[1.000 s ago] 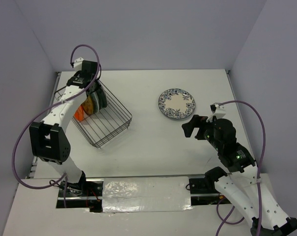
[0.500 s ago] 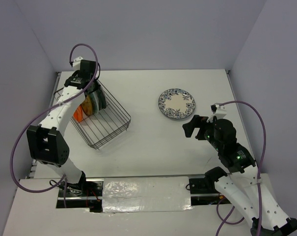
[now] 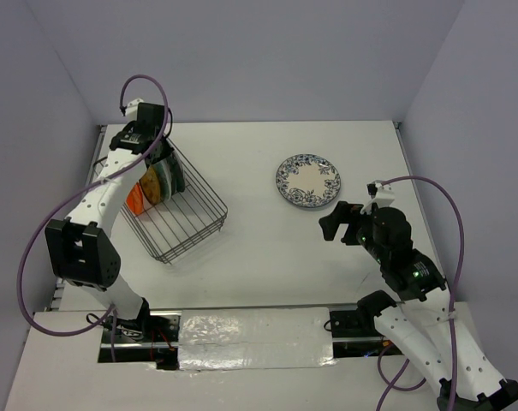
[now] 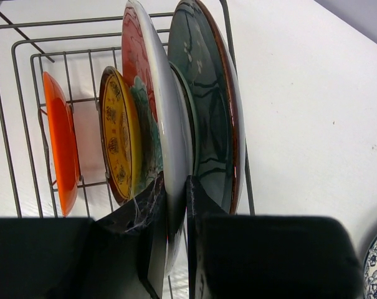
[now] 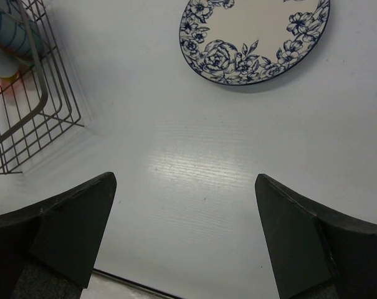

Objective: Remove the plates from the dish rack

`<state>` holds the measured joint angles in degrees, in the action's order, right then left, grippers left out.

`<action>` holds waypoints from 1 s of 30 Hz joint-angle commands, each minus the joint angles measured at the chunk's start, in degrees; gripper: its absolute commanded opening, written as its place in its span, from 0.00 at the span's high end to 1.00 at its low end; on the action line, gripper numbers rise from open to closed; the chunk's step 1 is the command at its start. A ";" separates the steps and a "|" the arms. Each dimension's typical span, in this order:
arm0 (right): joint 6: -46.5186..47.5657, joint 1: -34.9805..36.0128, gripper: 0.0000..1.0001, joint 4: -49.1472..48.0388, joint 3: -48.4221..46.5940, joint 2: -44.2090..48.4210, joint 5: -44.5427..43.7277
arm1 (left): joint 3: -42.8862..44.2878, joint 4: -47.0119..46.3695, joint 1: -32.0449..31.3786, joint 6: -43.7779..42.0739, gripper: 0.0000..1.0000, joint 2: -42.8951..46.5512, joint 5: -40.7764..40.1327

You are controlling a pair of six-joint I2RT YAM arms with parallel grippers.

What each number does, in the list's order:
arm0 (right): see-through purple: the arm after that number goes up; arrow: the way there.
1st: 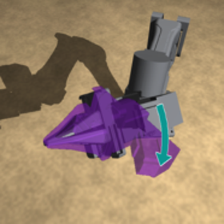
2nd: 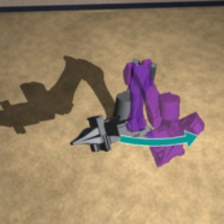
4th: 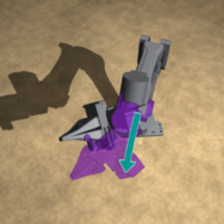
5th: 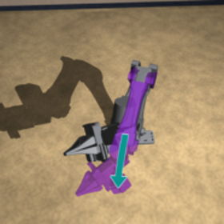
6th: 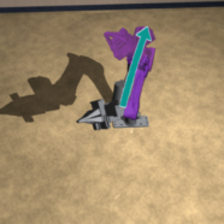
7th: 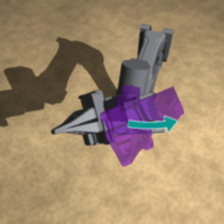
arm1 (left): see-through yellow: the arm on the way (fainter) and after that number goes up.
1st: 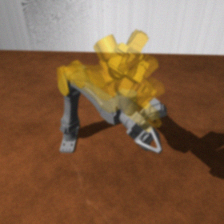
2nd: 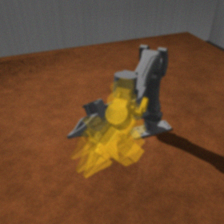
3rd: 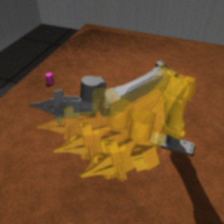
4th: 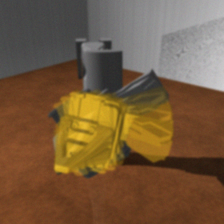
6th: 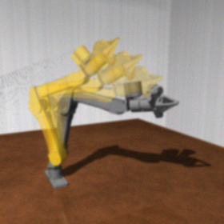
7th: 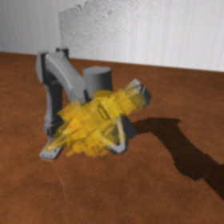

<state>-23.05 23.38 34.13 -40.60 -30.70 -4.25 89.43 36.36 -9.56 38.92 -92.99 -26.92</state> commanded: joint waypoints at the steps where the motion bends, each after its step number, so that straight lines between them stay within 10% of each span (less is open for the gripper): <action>1: 0.81 0.27 0.00 0.06 -2.82 -0.24 -0.85 | 4.88 -13.32 0.07 -3.76 1.00 7.91 -4.72; 30: 0.64 0.27 0.00 -0.03 -1.59 0.20 -1.64 | -5.14 -25.72 1.21 -2.79 1.00 17.85 1.25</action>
<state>-22.85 23.38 34.35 -41.23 -30.81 -4.78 80.09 23.92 -8.43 38.76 -79.18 -26.85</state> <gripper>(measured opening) 0.999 0.219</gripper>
